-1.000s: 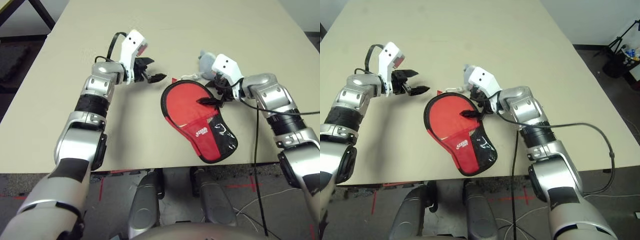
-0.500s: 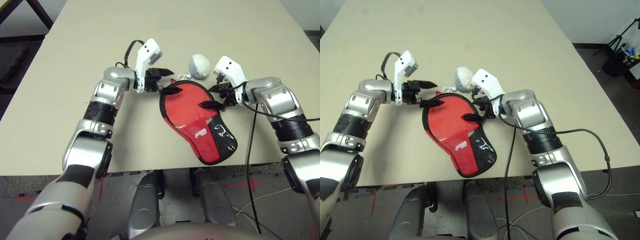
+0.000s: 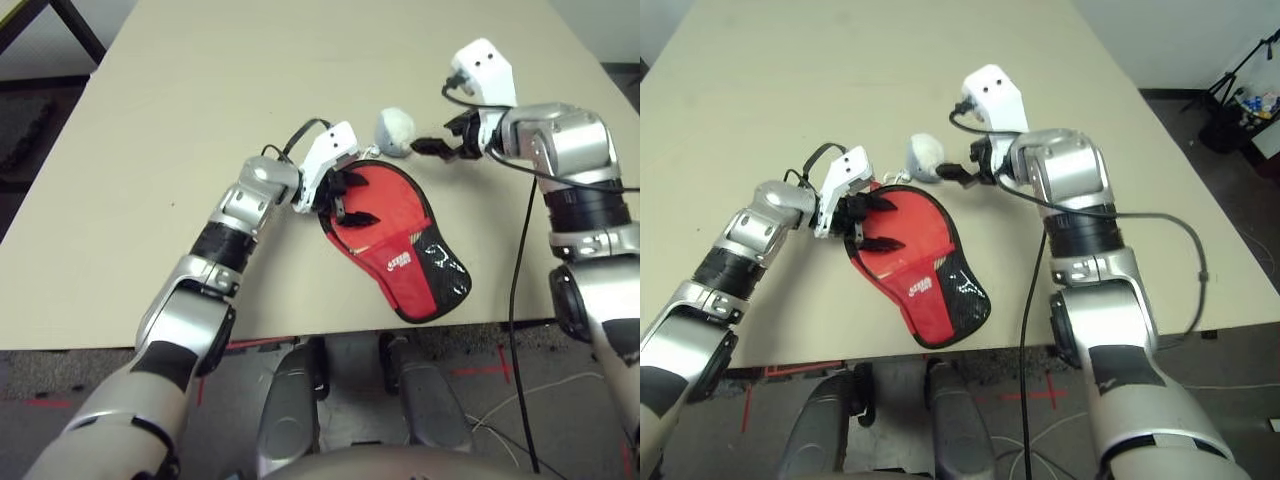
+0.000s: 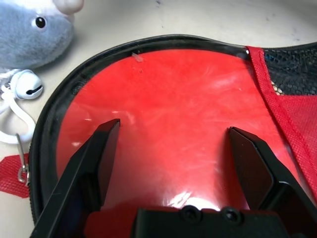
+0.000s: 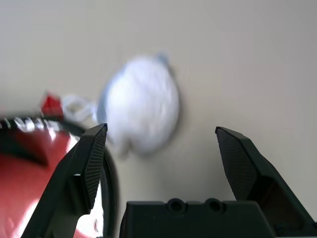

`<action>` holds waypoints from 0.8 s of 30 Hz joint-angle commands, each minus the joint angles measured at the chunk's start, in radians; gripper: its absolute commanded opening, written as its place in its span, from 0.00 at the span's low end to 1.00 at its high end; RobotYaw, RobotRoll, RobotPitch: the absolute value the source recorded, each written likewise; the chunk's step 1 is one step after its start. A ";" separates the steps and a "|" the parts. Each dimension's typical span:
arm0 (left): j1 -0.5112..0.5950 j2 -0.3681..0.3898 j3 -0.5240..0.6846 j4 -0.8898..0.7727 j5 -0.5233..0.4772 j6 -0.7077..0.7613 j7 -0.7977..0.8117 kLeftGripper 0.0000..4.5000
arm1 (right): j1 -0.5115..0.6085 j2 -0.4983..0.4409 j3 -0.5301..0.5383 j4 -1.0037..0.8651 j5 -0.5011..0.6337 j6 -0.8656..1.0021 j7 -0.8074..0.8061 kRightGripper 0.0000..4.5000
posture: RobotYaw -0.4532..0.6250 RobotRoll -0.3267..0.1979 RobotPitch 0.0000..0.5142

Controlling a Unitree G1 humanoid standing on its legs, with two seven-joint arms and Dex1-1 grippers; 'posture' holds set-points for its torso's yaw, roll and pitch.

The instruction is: Store the ping-pong paddle in its case and zip it.

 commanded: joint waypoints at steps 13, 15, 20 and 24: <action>0.036 -0.034 -0.052 0.045 0.056 0.025 0.017 1.00 | -0.158 0.163 0.020 0.467 -0.048 -0.228 -0.119 1.00 | 0.32 0.62 0.35; 0.042 -0.031 -0.053 0.034 0.055 0.030 0.015 1.00 | -0.166 0.174 0.032 0.537 -0.067 -0.252 -0.123 1.00 | 0.33 0.62 0.34; 0.044 -0.028 -0.054 0.029 0.057 0.032 0.014 1.00 | -0.164 0.181 0.041 0.664 -0.106 -0.314 -0.145 1.00 | 0.34 0.62 0.32; 0.048 -0.025 -0.053 0.019 0.057 0.038 0.012 1.00 | -0.163 0.183 0.026 0.706 -0.109 -0.348 -0.175 0.74 | 0.34 0.62 0.31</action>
